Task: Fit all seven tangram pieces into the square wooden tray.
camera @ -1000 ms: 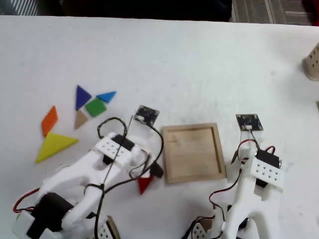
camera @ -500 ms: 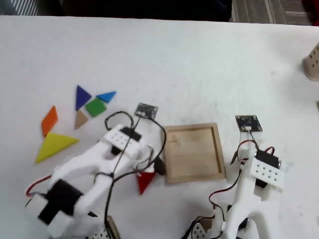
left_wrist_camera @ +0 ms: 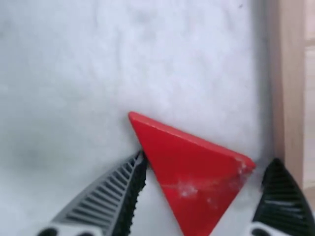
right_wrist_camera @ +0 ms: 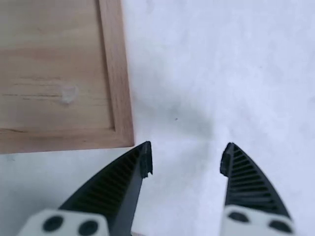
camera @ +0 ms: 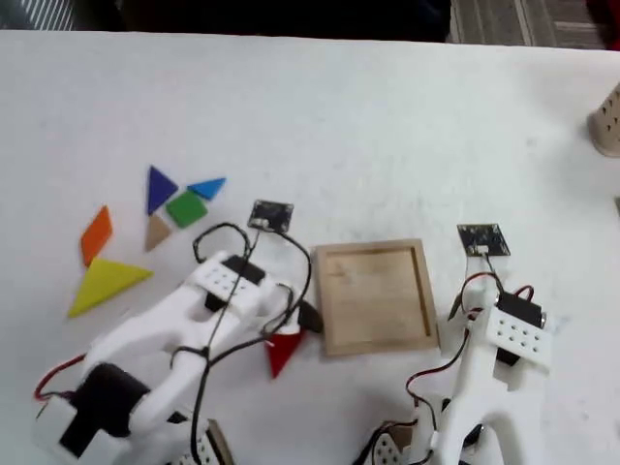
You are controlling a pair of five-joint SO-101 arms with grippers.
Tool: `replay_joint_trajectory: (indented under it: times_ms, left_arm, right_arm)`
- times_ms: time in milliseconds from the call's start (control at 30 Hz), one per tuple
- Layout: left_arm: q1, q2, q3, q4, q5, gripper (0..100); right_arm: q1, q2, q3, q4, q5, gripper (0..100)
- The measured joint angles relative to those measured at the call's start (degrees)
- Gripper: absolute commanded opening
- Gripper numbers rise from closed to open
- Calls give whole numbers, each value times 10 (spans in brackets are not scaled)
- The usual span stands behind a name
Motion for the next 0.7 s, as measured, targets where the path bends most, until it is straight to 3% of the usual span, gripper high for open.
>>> replay_joint_trajectory:
  times_ms: [267, 433, 700]
  left_arm:
    - [0, -7, 5, -4, -44, 165]
    - [11, -19, -2, -18, -90, 158]
    - [11, -22, -6, -33, -98, 158]
  right_arm:
    - [0, 0, 0, 0, 0, 219]
    - [0, 0, 0, 0, 0, 219]
    - [0, 0, 0, 0, 0, 219]
